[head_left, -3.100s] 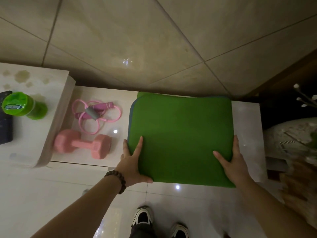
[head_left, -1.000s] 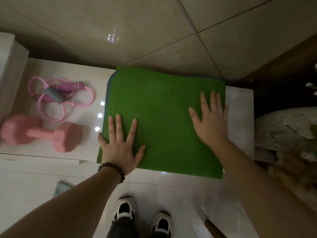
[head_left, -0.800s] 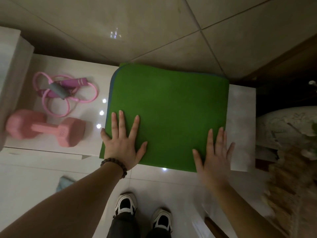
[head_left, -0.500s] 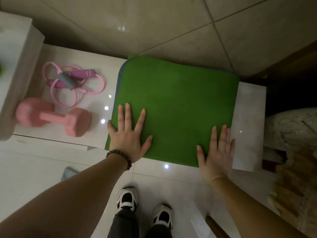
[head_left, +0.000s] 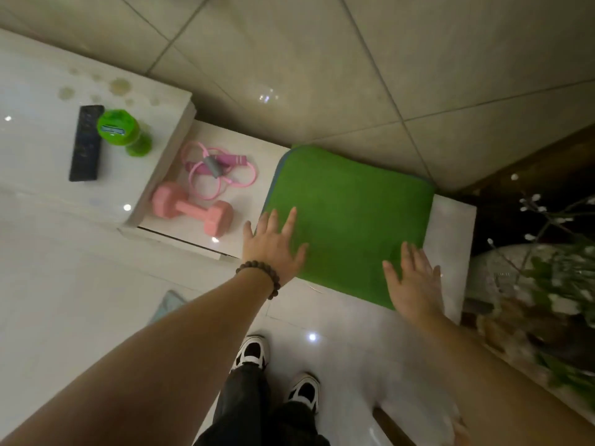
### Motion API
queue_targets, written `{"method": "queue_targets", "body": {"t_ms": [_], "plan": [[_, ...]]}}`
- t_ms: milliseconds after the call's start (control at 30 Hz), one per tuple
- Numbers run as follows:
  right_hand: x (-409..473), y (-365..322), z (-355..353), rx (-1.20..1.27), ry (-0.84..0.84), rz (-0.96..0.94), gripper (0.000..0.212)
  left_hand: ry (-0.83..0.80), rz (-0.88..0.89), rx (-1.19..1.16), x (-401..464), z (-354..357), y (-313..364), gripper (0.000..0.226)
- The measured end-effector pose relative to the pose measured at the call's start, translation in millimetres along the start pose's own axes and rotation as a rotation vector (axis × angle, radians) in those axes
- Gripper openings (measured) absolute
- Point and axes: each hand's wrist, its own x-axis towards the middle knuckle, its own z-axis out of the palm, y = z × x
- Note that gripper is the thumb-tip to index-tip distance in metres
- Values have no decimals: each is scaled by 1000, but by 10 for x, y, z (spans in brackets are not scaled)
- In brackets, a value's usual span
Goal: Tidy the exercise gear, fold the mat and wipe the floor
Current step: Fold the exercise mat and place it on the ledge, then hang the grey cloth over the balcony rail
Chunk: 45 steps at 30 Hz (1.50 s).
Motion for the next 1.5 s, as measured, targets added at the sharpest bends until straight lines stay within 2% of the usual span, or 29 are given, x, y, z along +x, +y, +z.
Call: {"method": "queue_targets", "body": {"t_ms": [67, 200, 267, 367, 467, 633, 800, 933, 1067, 1167, 1333, 1500], "plan": [[-285, -137, -206, 34, 88, -57, 65, 59, -46, -54, -368, -229, -61, 73], [-845, -449, -534, 118, 151, -155, 59, 146, -199, -153, -1133, -589, -311, 72], [-1128, -615, -668, 154, 169, -197, 57, 135, -271, -177, -1556, -687, -458, 75], [-1524, -820, -785, 172, 173, -257, 63, 111, -385, -229, -2179, -778, -661, 68], [-1926, -1004, -870, 75, 79, -323, 52, 99, -470, -255, -2820, -858, -873, 66], [-2454, -1392, -970, -5, 0, -385, 53, 98, -593, -262, -3634, -1013, -1265, 67], [-2832, -2047, -916, 4, 3, -476, 50, 150, -696, -270, -4060, -1161, -1830, 66], [-3109, -2744, -728, 65, -11, -536, 47, 168, -709, -290, -4209, -1197, -2408, 66], [-3450, -3372, -478, 85, 16, -534, 45, 101, -639, -302, -4286, -1139, -3027, 67], [-3643, -3760, -233, 82, 61, -477, 44, 55, -544, -307, -4357, -1071, -3540, 67], [-3863, -4305, 153, 119, 3, -339, 45, -7, -477, -256, -4431, -977, -4390, 67], [-3897, -4554, 498, 97, -28, -270, 46, -46, -416, -234, -4232, -827, -4739, 65]]}}
